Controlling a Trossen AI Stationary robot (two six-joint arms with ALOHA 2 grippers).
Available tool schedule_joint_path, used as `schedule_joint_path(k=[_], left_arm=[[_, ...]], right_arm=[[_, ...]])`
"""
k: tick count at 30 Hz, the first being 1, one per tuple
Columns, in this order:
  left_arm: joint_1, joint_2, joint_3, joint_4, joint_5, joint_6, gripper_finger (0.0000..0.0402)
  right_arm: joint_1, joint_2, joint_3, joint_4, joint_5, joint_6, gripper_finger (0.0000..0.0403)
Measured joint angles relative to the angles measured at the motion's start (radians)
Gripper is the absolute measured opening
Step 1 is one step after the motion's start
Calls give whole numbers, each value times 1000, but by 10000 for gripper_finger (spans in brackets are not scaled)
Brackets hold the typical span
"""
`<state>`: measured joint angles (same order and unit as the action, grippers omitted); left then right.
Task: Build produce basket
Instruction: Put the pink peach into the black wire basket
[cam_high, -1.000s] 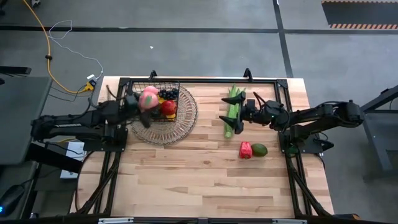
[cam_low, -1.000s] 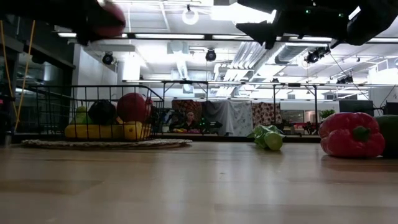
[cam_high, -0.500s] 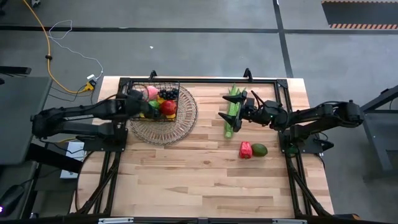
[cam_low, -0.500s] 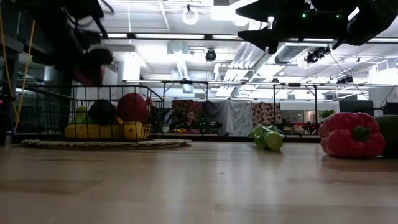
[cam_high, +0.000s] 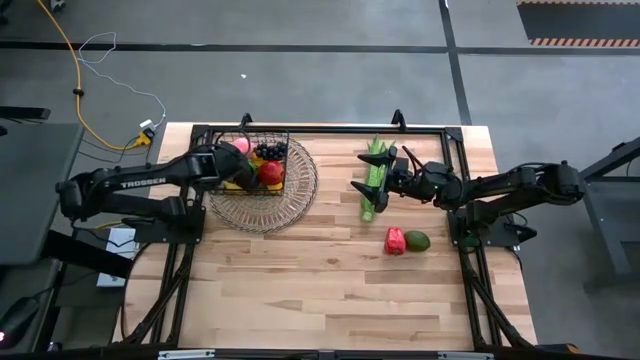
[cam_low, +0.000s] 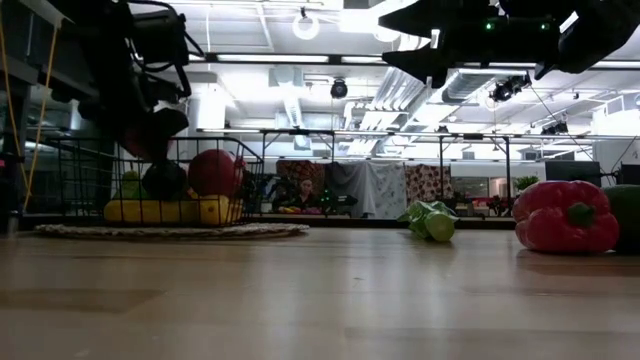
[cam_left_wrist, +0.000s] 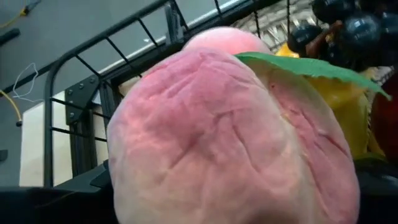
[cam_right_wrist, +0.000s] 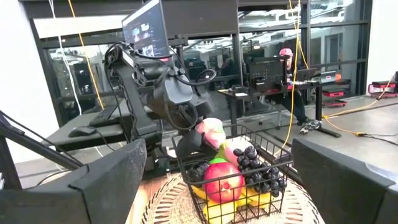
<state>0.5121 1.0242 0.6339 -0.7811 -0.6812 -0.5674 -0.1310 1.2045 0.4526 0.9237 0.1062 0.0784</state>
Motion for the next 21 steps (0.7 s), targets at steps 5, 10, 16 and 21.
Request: schedule_joint_path(k=[5, 10, 16, 21], left_arm=[[0, -26, 1, -2, 27, 0, 319], [0, -47, 42, -18, 104, 18, 320], [-9, -58, 48, -30, 67, 29, 321], [-9, -58, 48, -37, 38, -2, 321]], right_arm=[[0, 0, 0, 0, 0, 0, 390], [0, 0, 0, 0, 1, 0, 390], [0, 0, 0, 0, 1, 0, 390], [0, 0, 0, 0, 1, 0, 390]])
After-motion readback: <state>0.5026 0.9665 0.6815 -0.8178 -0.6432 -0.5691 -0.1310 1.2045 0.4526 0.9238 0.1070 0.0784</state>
